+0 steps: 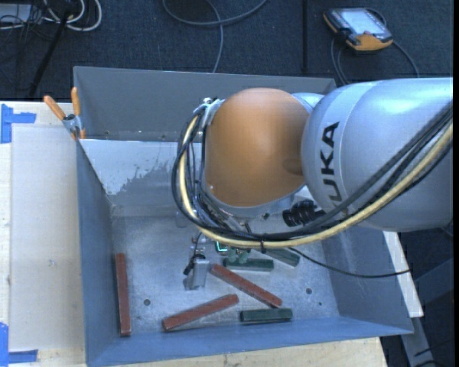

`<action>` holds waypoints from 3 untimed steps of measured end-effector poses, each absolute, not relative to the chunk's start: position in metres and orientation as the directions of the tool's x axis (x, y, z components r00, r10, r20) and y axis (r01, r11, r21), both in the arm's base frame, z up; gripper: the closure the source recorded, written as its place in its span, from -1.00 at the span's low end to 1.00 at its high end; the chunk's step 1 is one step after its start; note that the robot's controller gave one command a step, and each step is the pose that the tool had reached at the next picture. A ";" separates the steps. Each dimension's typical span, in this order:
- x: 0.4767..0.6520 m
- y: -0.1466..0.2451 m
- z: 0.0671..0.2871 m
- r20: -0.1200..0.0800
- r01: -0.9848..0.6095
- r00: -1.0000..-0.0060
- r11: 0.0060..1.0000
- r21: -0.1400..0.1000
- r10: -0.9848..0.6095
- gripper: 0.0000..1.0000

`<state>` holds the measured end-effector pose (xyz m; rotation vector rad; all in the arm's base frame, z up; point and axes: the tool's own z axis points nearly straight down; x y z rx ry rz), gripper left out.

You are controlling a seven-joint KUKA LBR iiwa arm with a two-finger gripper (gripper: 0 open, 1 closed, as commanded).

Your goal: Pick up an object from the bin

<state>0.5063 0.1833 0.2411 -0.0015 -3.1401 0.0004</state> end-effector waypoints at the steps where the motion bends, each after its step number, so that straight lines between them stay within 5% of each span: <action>1: 0.496 0.164 0.192 -0.004 -0.054 -0.999 0.999 0.001 -0.054 -1.00; 3: 0.493 0.155 0.075 0.002 -0.042 -0.999 0.999 0.000 -0.042 -1.00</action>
Offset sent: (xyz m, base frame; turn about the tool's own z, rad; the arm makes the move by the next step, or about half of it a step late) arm -0.0172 -0.0376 -0.1274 -0.0245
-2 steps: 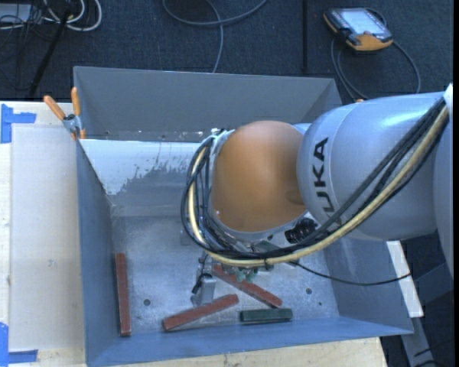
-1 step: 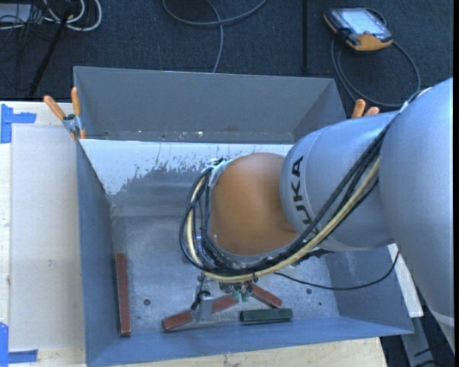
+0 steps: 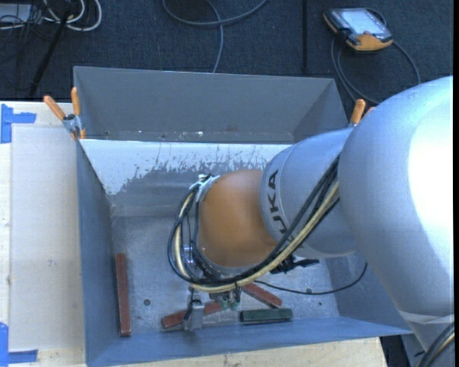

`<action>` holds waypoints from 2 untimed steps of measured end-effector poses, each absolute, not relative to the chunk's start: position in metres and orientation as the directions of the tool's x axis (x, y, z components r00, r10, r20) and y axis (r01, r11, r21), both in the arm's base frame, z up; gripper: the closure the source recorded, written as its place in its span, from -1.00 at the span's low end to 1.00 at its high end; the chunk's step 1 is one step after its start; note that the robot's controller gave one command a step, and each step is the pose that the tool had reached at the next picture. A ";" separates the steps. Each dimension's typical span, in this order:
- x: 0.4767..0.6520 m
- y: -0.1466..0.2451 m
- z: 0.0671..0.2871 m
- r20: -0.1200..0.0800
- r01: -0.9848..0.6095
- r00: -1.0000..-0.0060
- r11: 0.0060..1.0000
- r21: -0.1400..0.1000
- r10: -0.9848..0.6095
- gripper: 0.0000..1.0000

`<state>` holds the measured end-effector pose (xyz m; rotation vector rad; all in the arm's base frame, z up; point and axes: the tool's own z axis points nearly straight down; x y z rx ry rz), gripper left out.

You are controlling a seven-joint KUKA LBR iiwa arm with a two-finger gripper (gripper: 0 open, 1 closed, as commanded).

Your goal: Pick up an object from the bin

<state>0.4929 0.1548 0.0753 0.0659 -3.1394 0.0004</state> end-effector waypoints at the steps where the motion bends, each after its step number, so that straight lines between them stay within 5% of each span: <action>1: 0.482 0.170 0.072 0.000 -0.321 -0.947 0.947 0.001 -0.321 1.00; 2: 0.483 0.169 0.070 -0.007 -0.319 -0.948 0.948 0.000 -0.319 -1.00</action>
Offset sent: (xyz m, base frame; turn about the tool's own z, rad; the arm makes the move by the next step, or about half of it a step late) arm 0.0000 0.0000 0.0000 0.0000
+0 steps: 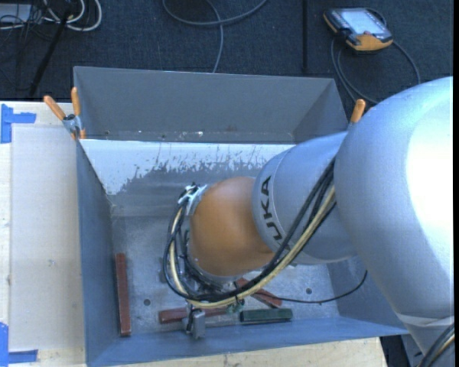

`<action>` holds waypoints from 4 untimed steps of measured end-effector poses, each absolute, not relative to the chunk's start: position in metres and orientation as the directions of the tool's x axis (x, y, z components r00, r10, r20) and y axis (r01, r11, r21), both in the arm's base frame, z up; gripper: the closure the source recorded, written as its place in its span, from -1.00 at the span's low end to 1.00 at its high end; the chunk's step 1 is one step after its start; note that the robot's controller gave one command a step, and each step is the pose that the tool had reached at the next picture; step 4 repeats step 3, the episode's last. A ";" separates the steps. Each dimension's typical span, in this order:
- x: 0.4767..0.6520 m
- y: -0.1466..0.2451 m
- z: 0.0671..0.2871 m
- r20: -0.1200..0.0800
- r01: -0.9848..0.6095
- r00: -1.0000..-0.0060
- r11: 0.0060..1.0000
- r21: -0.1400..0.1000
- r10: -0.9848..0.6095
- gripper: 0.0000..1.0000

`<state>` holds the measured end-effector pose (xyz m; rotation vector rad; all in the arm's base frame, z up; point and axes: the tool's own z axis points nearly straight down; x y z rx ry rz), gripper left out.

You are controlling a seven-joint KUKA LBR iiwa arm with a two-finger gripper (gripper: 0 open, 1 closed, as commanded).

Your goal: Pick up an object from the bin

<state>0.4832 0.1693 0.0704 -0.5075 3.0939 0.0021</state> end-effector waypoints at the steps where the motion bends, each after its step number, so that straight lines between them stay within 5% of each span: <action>1: 0.481 0.169 0.070 0.001 -0.319 -0.948 0.948 0.001 -0.319 1.00; 2: 0.481 0.169 0.069 0.002 -0.319 -0.948 0.948 0.001 -0.319 1.00; 3: 0.492 0.182 0.203 0.000 -0.340 -0.940 0.940 0.000 -0.340 1.00; 4: 0.492 0.182 0.203 0.000 -0.340 -0.940 0.940 0.000 -0.340 1.00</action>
Offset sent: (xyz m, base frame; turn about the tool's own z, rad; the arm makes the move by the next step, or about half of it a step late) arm 0.0000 0.0000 0.0000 0.0000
